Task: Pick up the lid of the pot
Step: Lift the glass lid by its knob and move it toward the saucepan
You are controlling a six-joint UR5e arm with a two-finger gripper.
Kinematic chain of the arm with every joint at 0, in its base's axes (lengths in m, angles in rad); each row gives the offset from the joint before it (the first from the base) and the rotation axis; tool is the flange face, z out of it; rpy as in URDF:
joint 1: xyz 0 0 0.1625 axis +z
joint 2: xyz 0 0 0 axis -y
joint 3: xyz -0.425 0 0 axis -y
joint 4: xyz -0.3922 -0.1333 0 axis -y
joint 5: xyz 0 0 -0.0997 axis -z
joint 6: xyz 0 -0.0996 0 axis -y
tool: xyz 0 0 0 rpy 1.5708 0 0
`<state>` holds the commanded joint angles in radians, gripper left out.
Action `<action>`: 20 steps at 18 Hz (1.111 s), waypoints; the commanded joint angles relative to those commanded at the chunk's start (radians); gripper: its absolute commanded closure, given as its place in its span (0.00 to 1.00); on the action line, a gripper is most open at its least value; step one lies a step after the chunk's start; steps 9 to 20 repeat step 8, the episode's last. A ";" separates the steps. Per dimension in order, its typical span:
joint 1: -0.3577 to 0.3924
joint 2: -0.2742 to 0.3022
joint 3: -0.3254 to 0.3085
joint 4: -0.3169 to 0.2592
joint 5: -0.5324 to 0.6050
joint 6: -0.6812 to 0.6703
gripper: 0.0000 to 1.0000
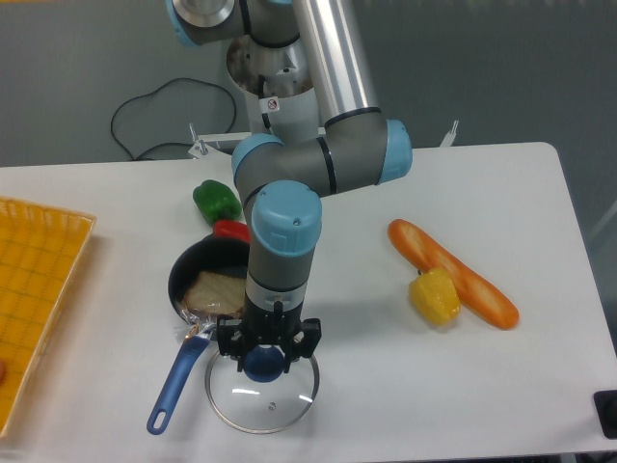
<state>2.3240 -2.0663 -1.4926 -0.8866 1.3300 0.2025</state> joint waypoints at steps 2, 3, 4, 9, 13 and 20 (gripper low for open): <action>0.000 0.000 0.000 0.000 0.000 0.000 0.37; 0.000 0.000 -0.002 0.000 0.000 0.000 0.37; 0.000 0.000 -0.002 0.000 0.000 0.000 0.37; -0.002 -0.002 -0.005 0.000 0.000 0.000 0.37; -0.002 -0.002 -0.005 0.000 0.000 0.000 0.37; -0.002 -0.002 -0.005 0.000 0.000 0.000 0.37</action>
